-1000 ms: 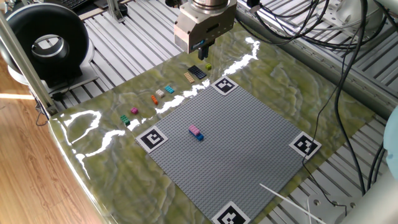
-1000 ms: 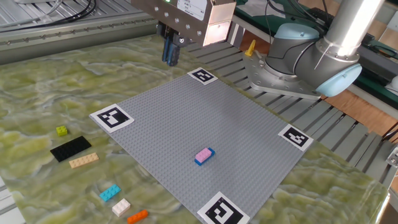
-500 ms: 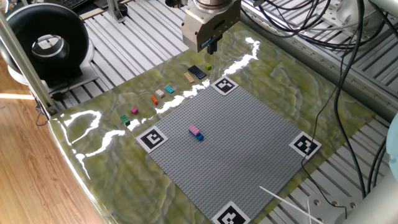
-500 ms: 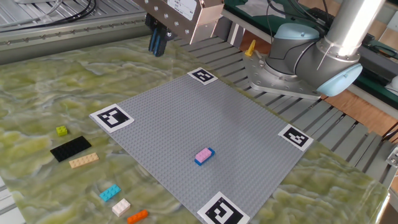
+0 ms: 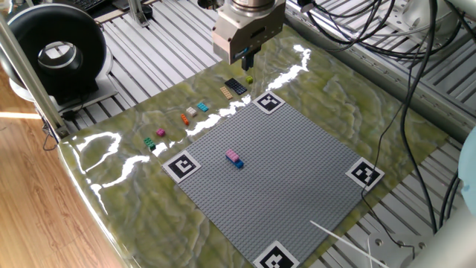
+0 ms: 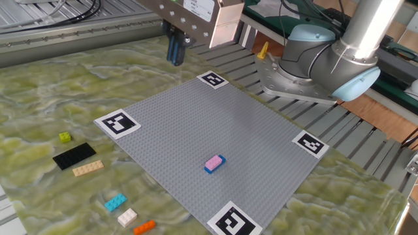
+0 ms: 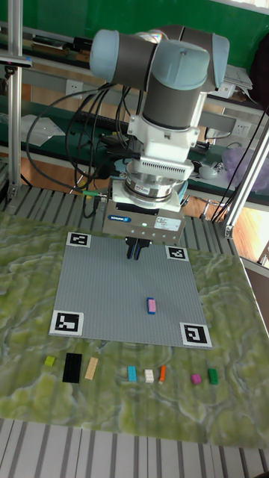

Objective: Stack small Lego blocks randomly, one at a time

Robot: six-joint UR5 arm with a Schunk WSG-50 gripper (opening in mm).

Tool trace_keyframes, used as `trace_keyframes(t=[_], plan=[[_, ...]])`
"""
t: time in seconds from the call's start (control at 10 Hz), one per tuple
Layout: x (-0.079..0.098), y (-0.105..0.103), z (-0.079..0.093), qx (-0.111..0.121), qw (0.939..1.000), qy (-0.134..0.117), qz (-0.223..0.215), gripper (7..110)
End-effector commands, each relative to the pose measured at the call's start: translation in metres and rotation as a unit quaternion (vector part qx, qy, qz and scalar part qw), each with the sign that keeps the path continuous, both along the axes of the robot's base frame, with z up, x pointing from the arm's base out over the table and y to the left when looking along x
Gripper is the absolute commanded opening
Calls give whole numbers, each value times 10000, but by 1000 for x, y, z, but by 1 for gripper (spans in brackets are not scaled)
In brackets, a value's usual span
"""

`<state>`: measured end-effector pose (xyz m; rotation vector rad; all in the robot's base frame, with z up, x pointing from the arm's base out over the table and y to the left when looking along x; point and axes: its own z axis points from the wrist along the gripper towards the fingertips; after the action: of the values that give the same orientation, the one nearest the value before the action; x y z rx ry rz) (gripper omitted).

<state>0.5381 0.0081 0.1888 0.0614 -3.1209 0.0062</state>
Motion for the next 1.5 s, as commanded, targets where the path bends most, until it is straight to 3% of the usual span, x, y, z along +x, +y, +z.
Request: trace_keyframes(t=[0.0, 0.4, 0.5, 0.8, 1.1, 1.2, 1.4], plan=[[-7, 8, 2, 172, 9997, 149, -17, 7], [-6, 12, 2, 253, 9995, 109, 129, 7], [2, 17, -4, 306, 9994, 55, 121, 7], [54, 44, -45, 410, 9989, -222, 99, 7], [84, 67, -76, 143, 9994, -257, -171, 7], [94, 77, -82, 144, 9991, -303, -263, 7], [112, 82, -75, 229, 9988, -300, -304, 7]])
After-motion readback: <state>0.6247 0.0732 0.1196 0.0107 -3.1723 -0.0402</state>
